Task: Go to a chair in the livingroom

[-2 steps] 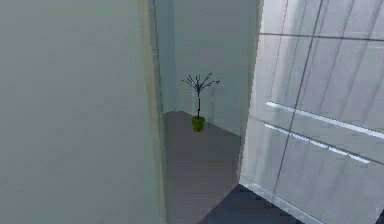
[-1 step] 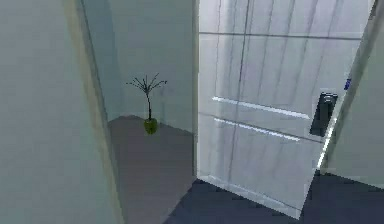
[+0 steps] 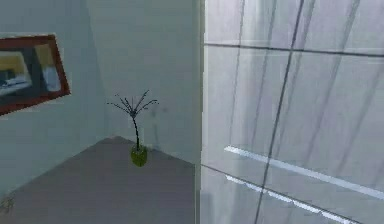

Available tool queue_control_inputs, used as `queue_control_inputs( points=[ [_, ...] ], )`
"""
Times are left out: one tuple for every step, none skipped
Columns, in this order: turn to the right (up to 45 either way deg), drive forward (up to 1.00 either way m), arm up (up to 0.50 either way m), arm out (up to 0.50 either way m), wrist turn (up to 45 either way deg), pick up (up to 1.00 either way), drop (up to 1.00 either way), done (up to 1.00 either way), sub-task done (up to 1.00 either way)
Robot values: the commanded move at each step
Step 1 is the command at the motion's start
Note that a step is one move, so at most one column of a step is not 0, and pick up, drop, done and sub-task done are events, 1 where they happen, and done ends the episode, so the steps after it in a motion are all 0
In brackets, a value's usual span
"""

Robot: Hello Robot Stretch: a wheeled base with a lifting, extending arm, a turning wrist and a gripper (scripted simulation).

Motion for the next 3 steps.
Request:
queue_control_inputs(
  points=[
    [-21.0, 0.0, 0.0, 0.0, 0.0, 0.0, 0.0, 0.0, 0.0],
    [0.0, 0.5, 0.0, 0.0, 0.0, 0.0, 0.0, 0.0, 0.0],
    [-36.0, 0.0, 0.0, 0.0, 0.0, 0.0, 0.0, 0.0, 0.0]
  ],
)
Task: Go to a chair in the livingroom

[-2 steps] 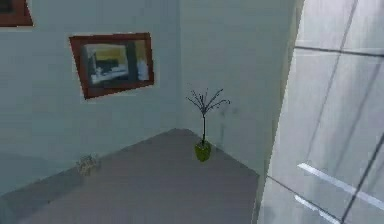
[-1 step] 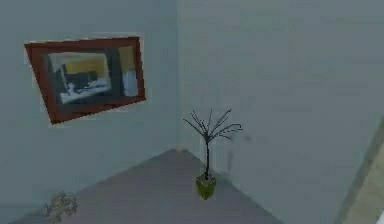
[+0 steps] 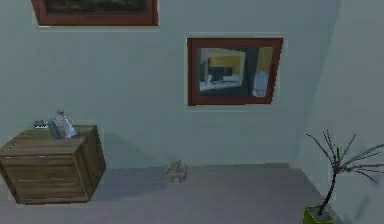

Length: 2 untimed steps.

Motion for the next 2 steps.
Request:
queue_control_inputs(
  points=[
    [0.0, 0.3, 0.0, 0.0, 0.0, 0.0, 0.0, 0.0, 0.0],
    [-45.0, 0.0, 0.0, 0.0, 0.0, 0.0, 0.0, 0.0, 0.0]
  ],
)
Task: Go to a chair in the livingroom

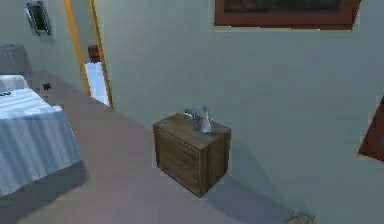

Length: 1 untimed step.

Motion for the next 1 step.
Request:
queue_control_inputs(
  points=[
    [-30.0, 0.0, 0.0, 0.0, 0.0, 0.0, 0.0, 0.0, 0.0]
  ],
)
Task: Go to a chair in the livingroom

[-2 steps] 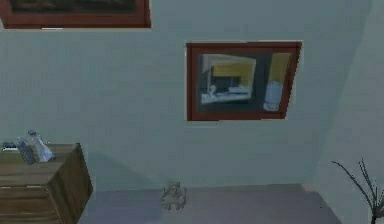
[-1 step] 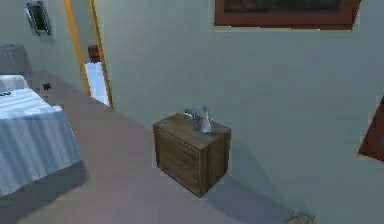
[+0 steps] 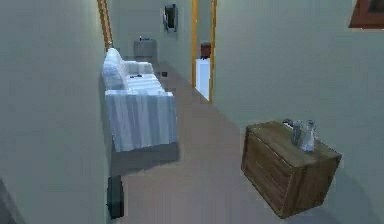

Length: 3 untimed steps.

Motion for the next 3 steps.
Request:
queue_control_inputs(
  points=[
    [0.0, 1.0, 0.0, 0.0, 0.0, 0.0, 0.0, 0.0, 0.0],
    [-3.0, 0.0, 0.0, 0.0, 0.0, 0.0, 0.0, 0.0, 0.0],
    [0.0, 0.7, 0.0, 0.0, 0.0, 0.0, 0.0, 0.0, 0.0]
  ],
)
